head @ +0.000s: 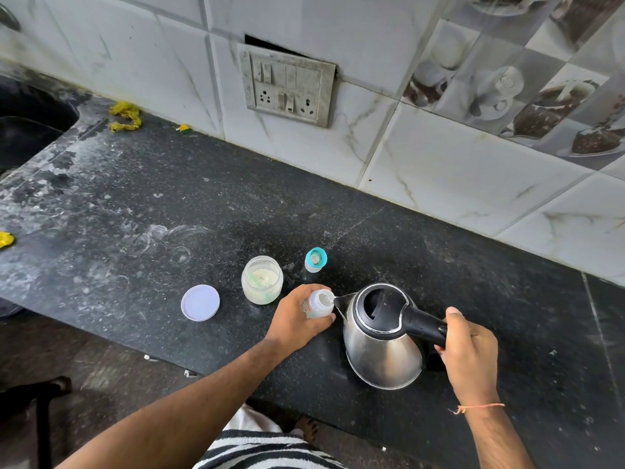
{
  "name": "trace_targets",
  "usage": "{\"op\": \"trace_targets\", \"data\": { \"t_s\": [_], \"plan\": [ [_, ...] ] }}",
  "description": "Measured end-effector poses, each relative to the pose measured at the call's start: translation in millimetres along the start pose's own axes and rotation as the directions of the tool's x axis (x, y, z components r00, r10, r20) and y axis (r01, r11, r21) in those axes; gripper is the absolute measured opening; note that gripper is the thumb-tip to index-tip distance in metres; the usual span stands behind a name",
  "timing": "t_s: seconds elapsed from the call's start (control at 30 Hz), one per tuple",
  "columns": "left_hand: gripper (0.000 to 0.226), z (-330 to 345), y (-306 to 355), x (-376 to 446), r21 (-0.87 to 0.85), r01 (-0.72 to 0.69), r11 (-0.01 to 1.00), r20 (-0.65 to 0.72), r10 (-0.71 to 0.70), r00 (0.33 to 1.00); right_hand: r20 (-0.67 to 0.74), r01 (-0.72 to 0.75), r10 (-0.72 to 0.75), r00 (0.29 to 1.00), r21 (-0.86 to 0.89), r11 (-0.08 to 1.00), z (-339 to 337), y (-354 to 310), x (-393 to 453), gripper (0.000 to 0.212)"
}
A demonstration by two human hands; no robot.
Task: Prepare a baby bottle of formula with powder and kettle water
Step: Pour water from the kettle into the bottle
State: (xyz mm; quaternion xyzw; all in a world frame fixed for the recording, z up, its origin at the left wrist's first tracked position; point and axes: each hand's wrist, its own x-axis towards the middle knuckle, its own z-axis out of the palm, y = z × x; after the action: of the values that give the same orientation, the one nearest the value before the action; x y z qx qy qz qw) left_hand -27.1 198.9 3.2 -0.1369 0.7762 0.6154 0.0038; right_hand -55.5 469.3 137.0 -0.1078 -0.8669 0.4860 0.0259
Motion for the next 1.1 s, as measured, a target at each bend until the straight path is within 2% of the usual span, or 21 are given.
{"op": "trace_targets", "data": {
  "t_s": [0.33,0.7,1.1],
  "plan": [
    [0.050,-0.6,1.3,-1.6,-0.016,0.007,1.000,0.003,-0.007,1.000,0.005,0.005,-0.005,1.000,-0.018,1.000,0.4,3.9,-0.1,0.076],
    [0.050,-1.0,0.5,-3.6,-0.014,0.009,1.000,-0.001,-0.009,1.000,0.012,0.021,-0.021,1.000,-0.044,0.999,0.3,-1.0,-3.0,0.059],
    [0.051,-1.7,2.0,-3.4,-0.019,0.024,1.000,0.018,-0.024,1.000,0.032,0.033,-0.033,0.999,0.013,0.999,-0.3,-5.4,-6.3,0.061]
  ]
}}
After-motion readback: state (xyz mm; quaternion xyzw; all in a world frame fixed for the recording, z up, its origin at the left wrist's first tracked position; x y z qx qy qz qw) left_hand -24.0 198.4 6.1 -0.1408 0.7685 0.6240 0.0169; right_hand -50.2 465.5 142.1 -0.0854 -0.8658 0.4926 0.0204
